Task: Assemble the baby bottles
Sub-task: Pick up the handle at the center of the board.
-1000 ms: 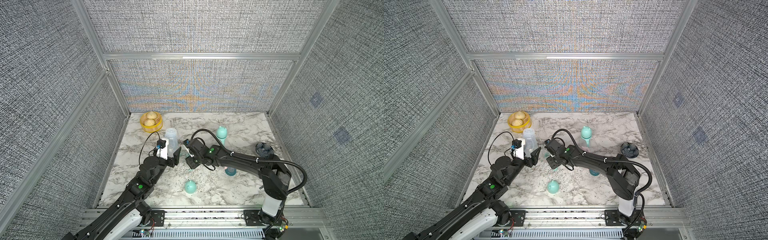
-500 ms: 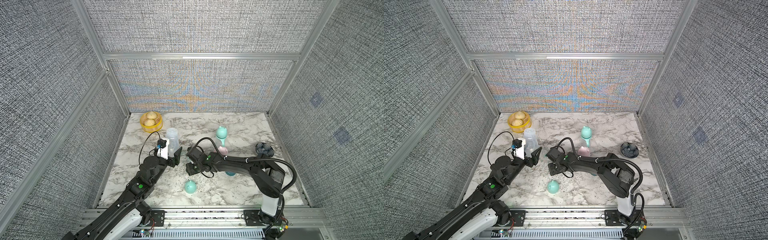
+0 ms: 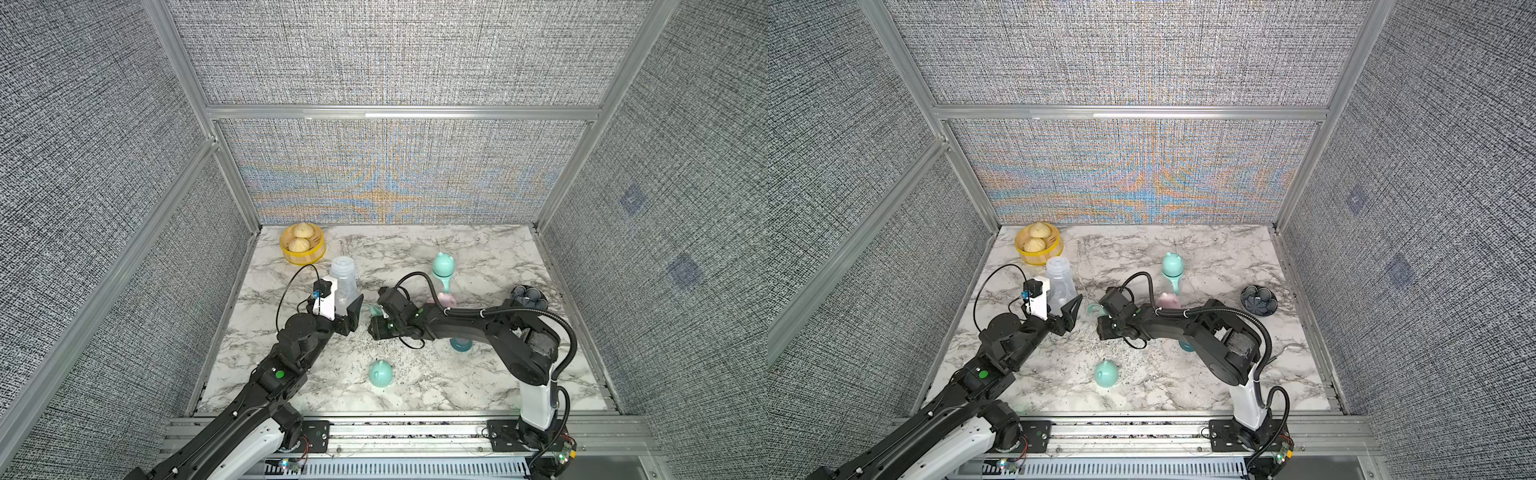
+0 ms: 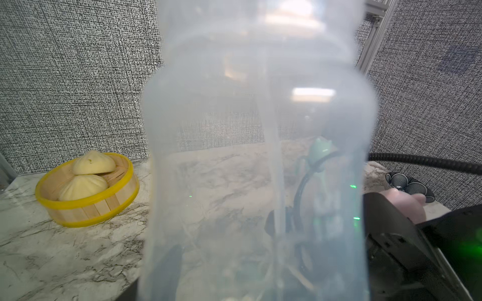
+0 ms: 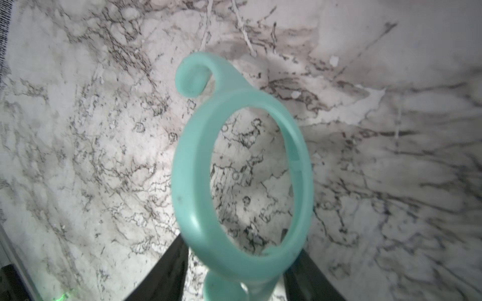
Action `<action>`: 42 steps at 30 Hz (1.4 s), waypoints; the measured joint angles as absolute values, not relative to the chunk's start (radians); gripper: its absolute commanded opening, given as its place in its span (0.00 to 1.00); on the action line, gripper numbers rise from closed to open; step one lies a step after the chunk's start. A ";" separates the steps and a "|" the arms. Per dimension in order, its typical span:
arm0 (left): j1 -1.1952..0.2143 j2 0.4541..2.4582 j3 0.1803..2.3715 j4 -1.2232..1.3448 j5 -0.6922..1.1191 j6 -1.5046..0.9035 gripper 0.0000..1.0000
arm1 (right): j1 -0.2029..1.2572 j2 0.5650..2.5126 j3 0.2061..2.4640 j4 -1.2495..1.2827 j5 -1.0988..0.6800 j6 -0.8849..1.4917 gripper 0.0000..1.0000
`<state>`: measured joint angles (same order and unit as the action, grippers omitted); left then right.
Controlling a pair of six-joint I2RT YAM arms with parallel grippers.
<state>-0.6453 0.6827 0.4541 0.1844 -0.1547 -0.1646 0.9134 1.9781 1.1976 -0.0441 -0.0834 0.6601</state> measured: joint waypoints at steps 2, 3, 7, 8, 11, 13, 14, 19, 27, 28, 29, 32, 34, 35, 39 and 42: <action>-0.645 0.680 0.454 0.184 -0.155 -0.165 0.00 | 0.912 1.985 1.198 -0.025 -0.088 0.664 0.52; -0.645 0.679 0.454 0.184 -0.155 -0.165 0.00 | 0.912 1.988 1.198 -0.016 -0.090 0.667 0.50; -0.645 0.679 0.454 0.184 -0.155 -0.165 0.00 | 0.909 1.999 1.200 0.002 -0.094 0.672 0.42; -0.645 0.679 0.454 0.184 -0.155 -0.165 0.00 | 0.908 2.001 1.201 0.004 -0.094 0.673 0.39; -0.645 0.679 0.454 0.184 -0.155 -0.164 0.00 | 0.908 2.003 1.201 0.004 -0.090 0.674 0.36; -0.645 0.679 0.454 0.183 -0.155 -0.161 0.00 | 0.907 2.003 1.201 0.000 -0.086 0.674 0.34; -0.645 0.679 0.454 0.183 -0.155 -0.161 0.00 | 0.907 2.003 1.202 -0.002 -0.084 0.674 0.32; -0.645 0.684 0.454 0.184 -0.155 -0.160 0.00 | 0.908 1.998 1.203 -0.027 -0.072 0.669 0.23; -0.645 0.696 0.454 0.185 -0.155 -0.158 0.00 | 0.910 1.974 1.218 -0.136 -0.019 0.628 0.12; -0.645 0.696 0.454 0.185 -0.154 -0.158 0.00 | 0.910 1.970 1.223 -0.150 -0.010 0.623 0.11; -0.645 0.698 0.454 0.185 -0.154 -0.158 0.00 | 0.910 1.964 1.228 -0.165 -0.002 0.618 0.09; -0.645 0.698 0.451 0.186 -0.154 -0.158 0.00 | 0.910 1.938 1.242 -0.209 0.030 0.597 0.01; -0.645 0.698 0.445 0.187 -0.147 -0.158 0.00 | 0.910 1.917 1.254 -0.245 0.056 0.584 0.00; -0.645 0.698 0.442 0.187 -0.144 -0.158 0.00 | 0.910 1.906 1.263 -0.265 0.072 0.575 0.00; -0.645 0.704 0.435 0.193 -0.131 -0.158 0.00 | 0.909 1.862 1.322 -0.364 0.141 0.540 0.00; -0.645 0.717 0.434 0.203 -0.123 -0.159 0.00 | 0.908 1.814 1.354 -0.426 0.191 0.516 0.00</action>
<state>-0.6445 0.7166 0.4339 0.2028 -0.1226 -0.1585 0.9081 1.8141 1.3540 -0.4263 0.1905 0.5163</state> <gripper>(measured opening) 0.779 0.103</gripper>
